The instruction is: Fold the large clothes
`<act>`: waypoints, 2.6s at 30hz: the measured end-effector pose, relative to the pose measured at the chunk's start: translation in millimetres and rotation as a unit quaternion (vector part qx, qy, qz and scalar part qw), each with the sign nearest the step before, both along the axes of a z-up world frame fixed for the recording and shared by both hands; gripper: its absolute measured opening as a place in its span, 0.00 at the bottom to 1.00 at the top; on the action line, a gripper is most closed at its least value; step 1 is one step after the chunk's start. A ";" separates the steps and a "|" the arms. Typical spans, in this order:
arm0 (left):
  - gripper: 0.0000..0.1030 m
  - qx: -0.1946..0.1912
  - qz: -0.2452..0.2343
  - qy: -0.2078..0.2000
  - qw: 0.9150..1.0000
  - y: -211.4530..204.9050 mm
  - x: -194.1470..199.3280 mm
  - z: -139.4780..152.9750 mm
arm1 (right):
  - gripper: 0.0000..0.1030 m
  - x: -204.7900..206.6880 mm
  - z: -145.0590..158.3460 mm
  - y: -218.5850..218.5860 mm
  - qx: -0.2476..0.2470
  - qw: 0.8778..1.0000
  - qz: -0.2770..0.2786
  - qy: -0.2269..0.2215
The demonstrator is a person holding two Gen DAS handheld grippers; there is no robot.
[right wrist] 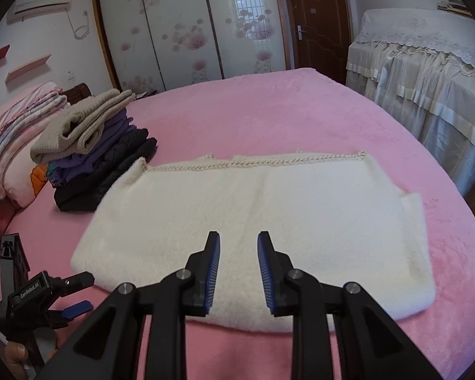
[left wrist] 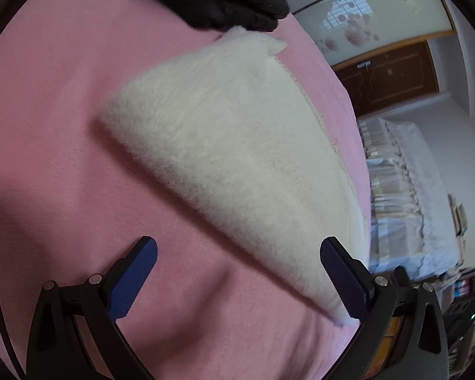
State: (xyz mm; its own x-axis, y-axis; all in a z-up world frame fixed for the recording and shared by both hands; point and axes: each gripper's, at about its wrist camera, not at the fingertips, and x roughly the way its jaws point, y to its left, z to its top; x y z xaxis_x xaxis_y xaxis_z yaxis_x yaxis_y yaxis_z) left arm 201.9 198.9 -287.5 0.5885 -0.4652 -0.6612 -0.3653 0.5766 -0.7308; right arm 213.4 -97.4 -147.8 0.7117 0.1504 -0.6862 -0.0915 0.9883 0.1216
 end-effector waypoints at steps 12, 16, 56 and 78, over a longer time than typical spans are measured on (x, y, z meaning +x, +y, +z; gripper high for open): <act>0.99 0.002 0.032 -0.073 0.997 -9.0 55.7 -21.6 | 0.24 14.2 -33.1 17.0 -0.002 1.000 0.015 0.021; 0.99 0.014 0.044 -0.079 0.996 -5.7 71.8 -18.1 | 0.24 17.9 -37.4 17.8 -0.008 1.000 0.015 0.019; 0.20 0.337 -0.118 -0.261 0.897 -196.8 97.3 171.5 | 0.10 57.2 -64.7 -29.0 0.105 0.990 0.063 0.070; 0.21 0.392 -0.269 -0.236 0.847 -348.2 78.3 103.8 | 0.11 -11.2 -62.6 -193.1 0.071 0.986 -0.121 0.088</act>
State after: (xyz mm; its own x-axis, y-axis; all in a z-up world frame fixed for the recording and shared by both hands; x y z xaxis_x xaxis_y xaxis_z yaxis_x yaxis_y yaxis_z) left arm 280.2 -149.3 -183.7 0.7151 -0.2771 -0.6418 0.3317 0.9427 -0.0374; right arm 202.2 -290.5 -210.4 0.6103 0.0945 -0.7865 0.1800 0.9503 0.2539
